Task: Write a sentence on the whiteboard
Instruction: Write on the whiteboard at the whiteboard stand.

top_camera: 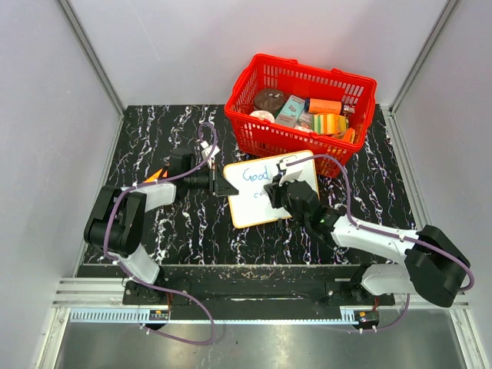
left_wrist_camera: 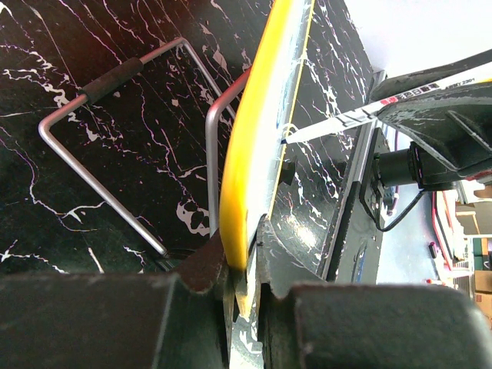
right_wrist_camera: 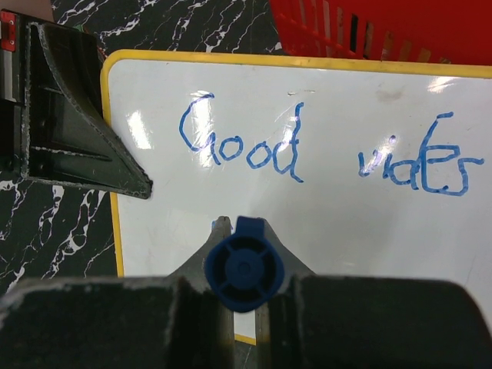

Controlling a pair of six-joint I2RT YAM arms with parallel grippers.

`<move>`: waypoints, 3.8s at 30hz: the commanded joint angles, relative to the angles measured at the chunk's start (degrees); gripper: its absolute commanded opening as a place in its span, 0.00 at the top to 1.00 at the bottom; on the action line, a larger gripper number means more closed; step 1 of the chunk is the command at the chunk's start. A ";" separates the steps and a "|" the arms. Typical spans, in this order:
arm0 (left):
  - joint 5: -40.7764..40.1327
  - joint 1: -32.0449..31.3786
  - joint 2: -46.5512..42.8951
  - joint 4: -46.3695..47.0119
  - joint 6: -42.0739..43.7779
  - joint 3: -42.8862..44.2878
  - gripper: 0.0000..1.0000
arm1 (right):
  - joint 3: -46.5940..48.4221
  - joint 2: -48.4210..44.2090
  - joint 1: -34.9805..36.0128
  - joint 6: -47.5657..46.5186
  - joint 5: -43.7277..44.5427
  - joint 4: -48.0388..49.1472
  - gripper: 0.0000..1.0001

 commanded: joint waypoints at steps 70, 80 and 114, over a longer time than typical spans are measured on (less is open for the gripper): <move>-8.92 -1.08 2.45 -3.01 6.90 -0.41 1.00 | -2.17 -6.58 -2.43 0.17 -0.15 -3.92 1.00; -8.91 -1.08 2.27 -3.01 6.90 -0.50 1.00 | 0.46 -7.13 -2.60 -0.97 1.70 -2.25 1.00; -8.83 -1.08 2.18 -2.92 6.90 -0.50 1.00 | -0.24 -3.33 -3.13 0.61 1.79 -1.28 1.00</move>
